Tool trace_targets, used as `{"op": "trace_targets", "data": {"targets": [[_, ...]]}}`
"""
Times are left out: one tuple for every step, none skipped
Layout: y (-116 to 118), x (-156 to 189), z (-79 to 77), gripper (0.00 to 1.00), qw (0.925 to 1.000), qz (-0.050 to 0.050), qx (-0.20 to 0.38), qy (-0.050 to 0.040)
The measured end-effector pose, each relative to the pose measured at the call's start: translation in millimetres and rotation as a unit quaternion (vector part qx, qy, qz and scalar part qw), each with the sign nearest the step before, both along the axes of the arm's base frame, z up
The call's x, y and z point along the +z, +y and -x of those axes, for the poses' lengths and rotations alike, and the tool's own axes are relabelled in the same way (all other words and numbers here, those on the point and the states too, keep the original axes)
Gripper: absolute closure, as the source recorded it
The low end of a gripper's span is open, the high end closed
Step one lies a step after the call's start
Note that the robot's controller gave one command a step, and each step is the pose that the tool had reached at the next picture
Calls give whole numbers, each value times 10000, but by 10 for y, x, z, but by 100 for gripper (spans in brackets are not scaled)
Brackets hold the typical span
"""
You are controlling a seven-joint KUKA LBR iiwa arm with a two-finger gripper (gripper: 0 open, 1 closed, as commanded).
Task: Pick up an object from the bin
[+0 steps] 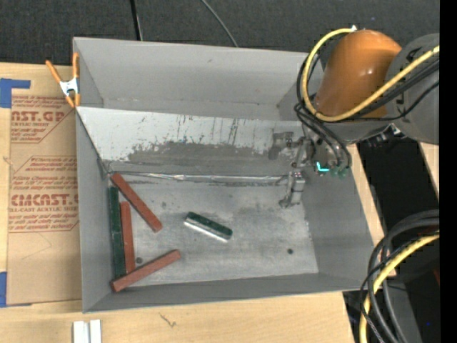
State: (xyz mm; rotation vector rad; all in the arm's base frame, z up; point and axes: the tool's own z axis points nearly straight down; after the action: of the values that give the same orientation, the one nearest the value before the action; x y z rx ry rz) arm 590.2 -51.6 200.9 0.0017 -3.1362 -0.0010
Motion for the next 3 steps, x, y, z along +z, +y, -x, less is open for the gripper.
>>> {"op": "trace_targets", "data": {"targets": [[3,47,-17,100,10000,4,5,-40],[2,47,-17,100,10000,4,5,-40],[22,-398,111,100,9999,1,-109,-41]]}}
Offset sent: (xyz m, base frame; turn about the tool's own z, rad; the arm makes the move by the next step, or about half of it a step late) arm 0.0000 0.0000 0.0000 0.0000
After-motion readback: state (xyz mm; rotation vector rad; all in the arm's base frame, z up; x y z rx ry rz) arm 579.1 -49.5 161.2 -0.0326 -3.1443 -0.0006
